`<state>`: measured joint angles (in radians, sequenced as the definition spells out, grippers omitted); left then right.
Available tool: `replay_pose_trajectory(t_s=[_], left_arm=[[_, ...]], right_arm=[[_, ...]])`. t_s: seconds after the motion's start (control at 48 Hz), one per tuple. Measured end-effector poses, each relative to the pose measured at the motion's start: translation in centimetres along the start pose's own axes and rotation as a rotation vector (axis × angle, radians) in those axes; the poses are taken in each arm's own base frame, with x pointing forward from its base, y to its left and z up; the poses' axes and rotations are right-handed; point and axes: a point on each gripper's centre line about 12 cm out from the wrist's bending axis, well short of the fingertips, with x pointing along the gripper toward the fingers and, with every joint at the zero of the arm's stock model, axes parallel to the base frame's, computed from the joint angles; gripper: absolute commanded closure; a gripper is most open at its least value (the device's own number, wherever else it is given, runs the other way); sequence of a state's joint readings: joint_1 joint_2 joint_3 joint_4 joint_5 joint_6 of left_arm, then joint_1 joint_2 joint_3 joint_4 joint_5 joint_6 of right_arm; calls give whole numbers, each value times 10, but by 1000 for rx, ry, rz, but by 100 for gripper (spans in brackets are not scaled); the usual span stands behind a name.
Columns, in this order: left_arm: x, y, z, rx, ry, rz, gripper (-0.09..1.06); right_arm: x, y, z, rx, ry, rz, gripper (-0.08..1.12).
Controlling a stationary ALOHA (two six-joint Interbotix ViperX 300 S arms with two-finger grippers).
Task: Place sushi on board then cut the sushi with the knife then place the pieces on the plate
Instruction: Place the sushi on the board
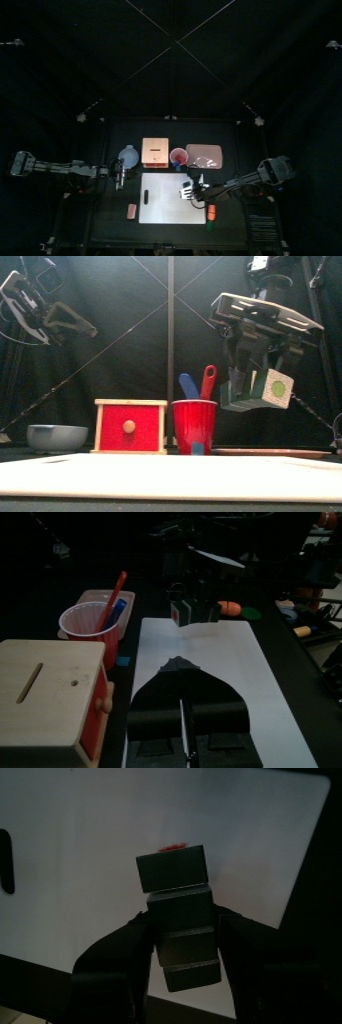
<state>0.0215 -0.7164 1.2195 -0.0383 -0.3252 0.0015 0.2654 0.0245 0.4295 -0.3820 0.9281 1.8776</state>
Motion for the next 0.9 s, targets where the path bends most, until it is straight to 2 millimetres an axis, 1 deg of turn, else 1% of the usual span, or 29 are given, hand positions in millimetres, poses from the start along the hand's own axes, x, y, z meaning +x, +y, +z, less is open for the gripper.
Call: replay_pose_trajectory(t_s=[0.271,0.354,0.479,0.646,0.896], left_arm=[[0,0,-1,0,6,0,98],[0,0,-2,0,11,0,98],[0,0,-2,-2,20,0,98],[0,0,-5,-2,43,0,98],[-1,0,-6,-2,49,0,98]], right_arm=[[17,38,-8,39,4,-72,45],[23,46,-9,44,-3,-101,45],[31,53,-11,71,-4,-135,45],[45,58,-12,131,-15,-168,45],[62,57,-18,159,6,-213,43]])
